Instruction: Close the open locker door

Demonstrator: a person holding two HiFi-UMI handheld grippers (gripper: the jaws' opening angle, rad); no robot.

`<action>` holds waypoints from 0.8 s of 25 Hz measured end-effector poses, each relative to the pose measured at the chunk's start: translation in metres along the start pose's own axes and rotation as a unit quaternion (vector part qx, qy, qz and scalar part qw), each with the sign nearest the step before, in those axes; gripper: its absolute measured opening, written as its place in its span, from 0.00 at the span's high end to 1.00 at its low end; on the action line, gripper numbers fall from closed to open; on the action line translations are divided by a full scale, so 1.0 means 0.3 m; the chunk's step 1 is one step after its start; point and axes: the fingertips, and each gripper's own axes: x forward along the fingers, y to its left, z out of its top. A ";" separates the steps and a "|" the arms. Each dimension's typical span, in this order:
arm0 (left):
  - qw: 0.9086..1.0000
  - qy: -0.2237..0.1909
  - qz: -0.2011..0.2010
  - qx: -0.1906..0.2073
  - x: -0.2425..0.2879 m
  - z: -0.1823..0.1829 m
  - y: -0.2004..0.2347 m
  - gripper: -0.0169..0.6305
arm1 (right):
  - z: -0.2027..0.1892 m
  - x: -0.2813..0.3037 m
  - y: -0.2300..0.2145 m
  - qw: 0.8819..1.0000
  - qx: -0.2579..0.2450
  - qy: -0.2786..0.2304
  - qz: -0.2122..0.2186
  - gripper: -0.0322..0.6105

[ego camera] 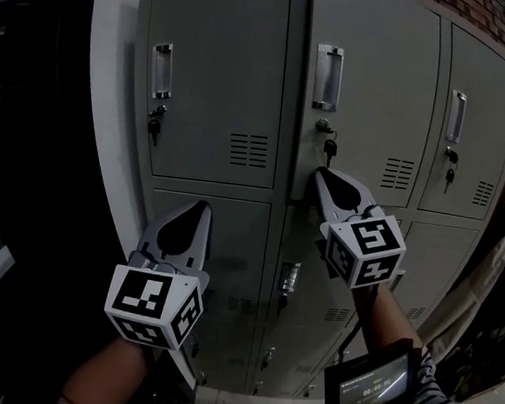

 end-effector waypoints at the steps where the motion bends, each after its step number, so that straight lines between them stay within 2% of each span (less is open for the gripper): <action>1: 1.000 0.002 0.002 0.000 0.002 0.000 0.006 0.97 | -0.018 0.012 -0.006 1.000 0.002 0.009 -0.002 0.95; 7: 1.000 0.011 0.011 0.002 0.007 0.006 0.037 0.97 | -0.092 0.065 -0.042 0.999 0.000 0.048 -0.018 0.95; 12: 1.000 0.016 0.011 0.002 -0.001 0.006 0.032 0.97 | -0.095 0.067 -0.048 0.999 0.003 0.048 -0.019 0.95; 20: 1.000 0.021 -0.009 -0.008 -0.017 -0.024 -0.007 0.97 | -0.056 -0.035 -0.006 0.998 0.047 0.033 -0.008 0.95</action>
